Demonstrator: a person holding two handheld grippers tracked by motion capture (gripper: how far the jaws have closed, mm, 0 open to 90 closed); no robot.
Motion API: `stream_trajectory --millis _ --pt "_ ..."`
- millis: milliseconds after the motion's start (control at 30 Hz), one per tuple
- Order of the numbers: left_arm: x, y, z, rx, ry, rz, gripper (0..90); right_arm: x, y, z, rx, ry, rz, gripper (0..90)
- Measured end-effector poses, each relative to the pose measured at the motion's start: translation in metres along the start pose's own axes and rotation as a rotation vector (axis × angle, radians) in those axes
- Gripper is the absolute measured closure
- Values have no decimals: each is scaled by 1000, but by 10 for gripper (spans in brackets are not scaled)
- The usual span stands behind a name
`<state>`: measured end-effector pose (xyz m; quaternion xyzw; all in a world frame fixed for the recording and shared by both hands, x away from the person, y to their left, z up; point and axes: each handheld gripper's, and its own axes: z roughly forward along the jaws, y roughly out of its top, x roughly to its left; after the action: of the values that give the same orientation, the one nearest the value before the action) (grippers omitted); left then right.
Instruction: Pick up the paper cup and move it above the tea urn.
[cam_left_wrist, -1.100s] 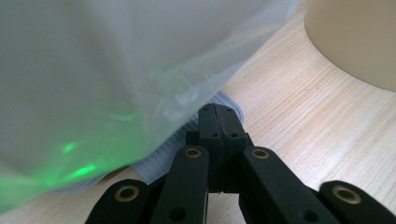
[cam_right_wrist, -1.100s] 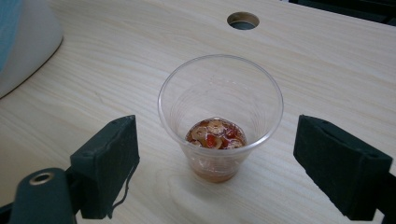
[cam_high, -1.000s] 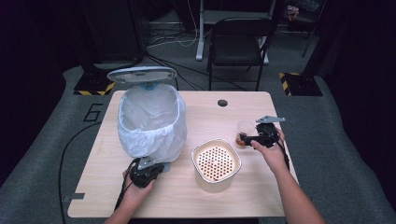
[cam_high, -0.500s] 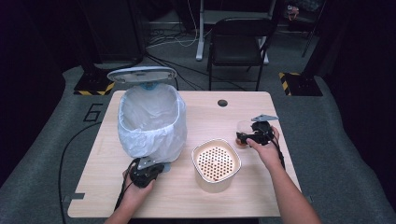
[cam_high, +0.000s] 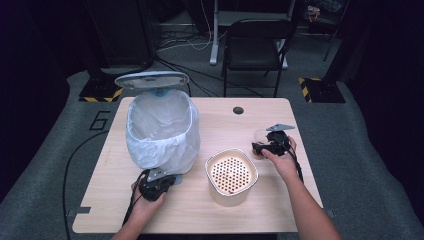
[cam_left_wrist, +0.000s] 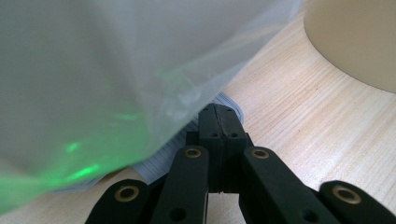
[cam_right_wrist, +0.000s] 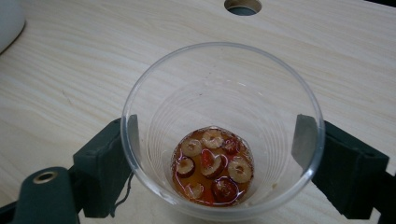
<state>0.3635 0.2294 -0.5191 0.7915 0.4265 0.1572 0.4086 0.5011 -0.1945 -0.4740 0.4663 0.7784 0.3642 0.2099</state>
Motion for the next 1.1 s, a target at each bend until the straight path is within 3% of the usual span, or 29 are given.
stream_trajectory --millis 300,500,1100 --pt "0 0 0 -1 1 -1 900 -1 -2 7 5 -15 -14 196" --pt "0 0 0 -2 0 -1 900 -3 -2 7 -7 -10 -9 303" --pt "0 0 0 -2 0 -2 900 -3 1 -12 -27 5 -70 402"
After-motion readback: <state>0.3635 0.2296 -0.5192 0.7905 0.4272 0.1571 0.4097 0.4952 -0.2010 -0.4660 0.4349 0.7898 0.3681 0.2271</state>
